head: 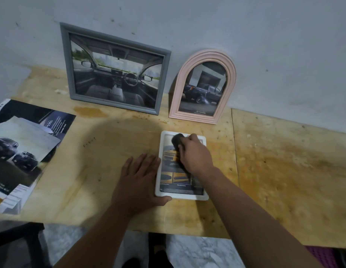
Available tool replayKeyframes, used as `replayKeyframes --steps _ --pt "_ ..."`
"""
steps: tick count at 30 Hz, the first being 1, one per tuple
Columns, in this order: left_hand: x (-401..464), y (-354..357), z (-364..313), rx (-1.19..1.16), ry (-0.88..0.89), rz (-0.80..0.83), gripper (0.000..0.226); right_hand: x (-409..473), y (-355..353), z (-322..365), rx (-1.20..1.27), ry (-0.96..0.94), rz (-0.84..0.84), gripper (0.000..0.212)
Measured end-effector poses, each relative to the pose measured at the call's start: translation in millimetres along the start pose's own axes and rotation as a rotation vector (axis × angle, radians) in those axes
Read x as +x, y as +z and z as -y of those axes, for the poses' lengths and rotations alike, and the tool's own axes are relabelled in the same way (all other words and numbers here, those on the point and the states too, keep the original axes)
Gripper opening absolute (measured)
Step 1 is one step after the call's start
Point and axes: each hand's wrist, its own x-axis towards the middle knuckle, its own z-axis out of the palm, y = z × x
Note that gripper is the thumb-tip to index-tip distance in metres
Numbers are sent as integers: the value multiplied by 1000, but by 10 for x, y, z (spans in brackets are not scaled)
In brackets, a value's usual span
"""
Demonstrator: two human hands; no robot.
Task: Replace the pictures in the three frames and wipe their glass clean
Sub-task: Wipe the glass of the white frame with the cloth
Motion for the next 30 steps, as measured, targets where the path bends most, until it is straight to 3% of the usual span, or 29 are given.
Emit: replayKeyframes --steps 5,9,12,14,17,20,23,30 --pt "7 18 8 13 7 -23 117 -560 109 -79 112 -125 40 33" --pt "9 17 1 3 21 -48 116 -1011 25 -216 184 -232 320 35" --pt "6 10 2 2 16 -28 117 -833 -183 -265 251 -242 437 30" --pt "9 -2 1 -6 15 -20 117 -536 -336 -271 337 -158 331 26" --pt "21 -13 2 -3 7 -8 118 -77 -315 -342 290 -40 42 27" --pt "14 2 -4 5 6 5 118 -8 -24 -357 101 -13 -16 30" --pt "26 2 1 10 7 5 118 -191 79 -314 147 -50 -35 26" --pt "17 14 -10 6 7 -6 118 -895 -56 -288 271 -219 357 27"
